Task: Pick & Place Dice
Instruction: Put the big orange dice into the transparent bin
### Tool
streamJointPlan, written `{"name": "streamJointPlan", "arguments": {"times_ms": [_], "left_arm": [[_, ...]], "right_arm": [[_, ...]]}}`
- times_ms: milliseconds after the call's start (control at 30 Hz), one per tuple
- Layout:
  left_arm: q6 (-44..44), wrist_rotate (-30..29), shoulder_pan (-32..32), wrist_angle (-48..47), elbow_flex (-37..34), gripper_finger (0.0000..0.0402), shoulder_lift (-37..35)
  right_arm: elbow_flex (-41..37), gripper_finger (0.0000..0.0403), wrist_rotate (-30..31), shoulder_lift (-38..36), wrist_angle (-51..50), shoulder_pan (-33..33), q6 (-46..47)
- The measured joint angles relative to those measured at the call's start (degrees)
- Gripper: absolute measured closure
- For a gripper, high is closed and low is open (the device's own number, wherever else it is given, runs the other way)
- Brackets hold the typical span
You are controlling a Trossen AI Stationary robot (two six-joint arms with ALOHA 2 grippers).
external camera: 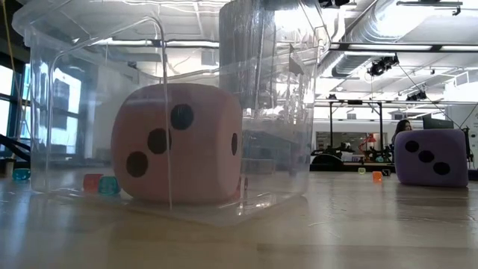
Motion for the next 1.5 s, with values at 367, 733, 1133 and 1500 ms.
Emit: {"name": "streamJointPlan", "arguments": {"times_ms": [367,733,1133,1500], "left_arm": [[-2.1,-1.3,-2.3,0.9,0.0,0.0002,1.3],[-2.1,-0.3,-1.6,0.0,0.0,0.0002,5.3],[-2.1,-1.3,-1.6,-2.1,2.6,0.0002,5.4],[-2.5,-4.1,-1.6,-3.5,3.7,0.0002,5.6]], "right_arm": [[0.0,0.0211,0.0,0.0,0.0,0.0,1.5],[0.0,0.0211,0.0,0.0,0.0,-0.1,1.5],[0.0,0.0211,0.0,0.0,0.0,-0.1,1.6],[0.0,0.0211,0.0,0.0,0.0,-0.1,1.7]]}}
